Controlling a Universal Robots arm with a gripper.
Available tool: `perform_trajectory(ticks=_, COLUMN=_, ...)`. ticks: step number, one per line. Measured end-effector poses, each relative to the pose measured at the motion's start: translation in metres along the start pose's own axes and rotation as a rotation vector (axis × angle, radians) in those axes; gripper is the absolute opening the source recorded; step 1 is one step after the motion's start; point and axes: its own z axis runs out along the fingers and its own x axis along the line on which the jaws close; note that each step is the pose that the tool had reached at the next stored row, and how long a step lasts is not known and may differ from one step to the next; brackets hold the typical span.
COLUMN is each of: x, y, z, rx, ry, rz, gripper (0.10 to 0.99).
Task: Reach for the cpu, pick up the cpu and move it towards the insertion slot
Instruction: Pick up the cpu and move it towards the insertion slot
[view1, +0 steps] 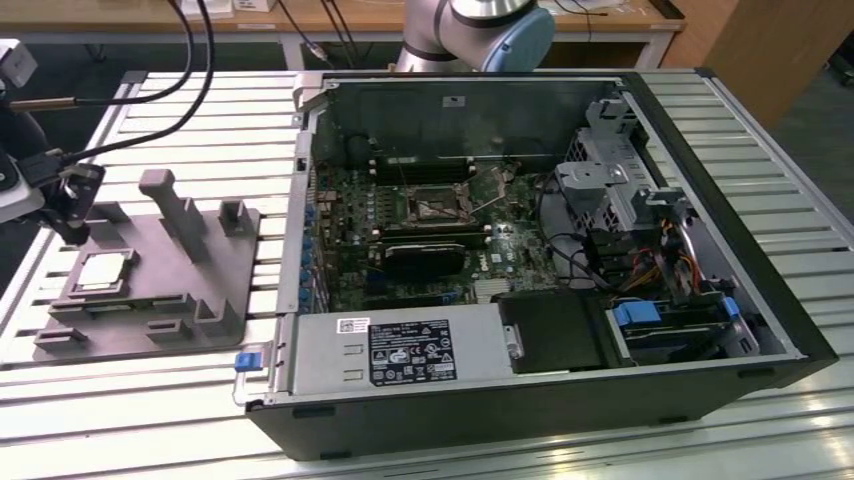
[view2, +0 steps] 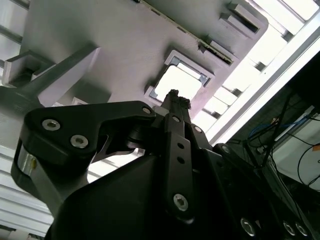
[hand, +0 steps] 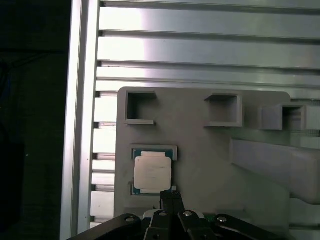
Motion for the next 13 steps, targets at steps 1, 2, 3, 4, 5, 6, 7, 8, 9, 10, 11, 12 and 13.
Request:
perform_trajectory(ticks=1, x=0.0004, y=-0.0001, z=0.0014, rx=0.000, ry=0.0000, rz=0.000, gripper=0.106)
perform_trajectory(ticks=2, x=0.0008, y=-0.0001, z=0.0027, rx=0.000, ry=0.0000, rz=0.000, gripper=0.106)
perform_trajectory(ticks=3, x=0.0013, y=-0.0001, z=0.0041, rx=0.000, ry=0.0001, rz=0.000, gripper=0.106)
perform_trajectory(ticks=4, x=0.0018, y=-0.0002, z=0.0054, rx=0.000, ry=0.0002, rz=0.000, gripper=0.106)
perform_trajectory(ticks=5, x=0.0023, y=-0.0002, z=0.0068, rx=0.000, ry=0.0002, rz=0.000, gripper=0.106)
perform_trajectory(ticks=6, x=0.0028, y=-0.0003, z=0.0083, rx=0.000, ry=0.0001, rz=0.000, gripper=0.106)
perform_trajectory(ticks=7, x=0.0034, y=-0.0003, z=0.0099, rx=0.000, ry=0.0000, rz=0.000, gripper=0.106)
perform_trajectory(ticks=8, x=0.0040, y=-0.0004, z=0.0117, rx=0.000, ry=-0.0001, rz=0.000, gripper=0.106)
perform_trajectory(ticks=9, x=0.0045, y=-0.0004, z=0.0134, rx=0.000, ry=-0.0001, rz=0.000, gripper=0.106)
perform_trajectory(ticks=10, x=0.0052, y=-0.0005, z=0.0152, rx=0.000, ry=0.0000, rz=0.000, gripper=0.106)
perform_trajectory(ticks=11, x=0.0058, y=-0.0006, z=0.0169, rx=0.000, ry=0.0001, rz=0.000, gripper=0.106)
perform_trajectory(ticks=12, x=0.0065, y=-0.0006, z=0.0187, rx=0.000, ry=0.0002, rz=0.000, gripper=0.106)
perform_trajectory(ticks=13, x=0.0073, y=-0.0007, z=0.0205, rx=0.000, ry=0.0001, rz=0.000, gripper=0.106)
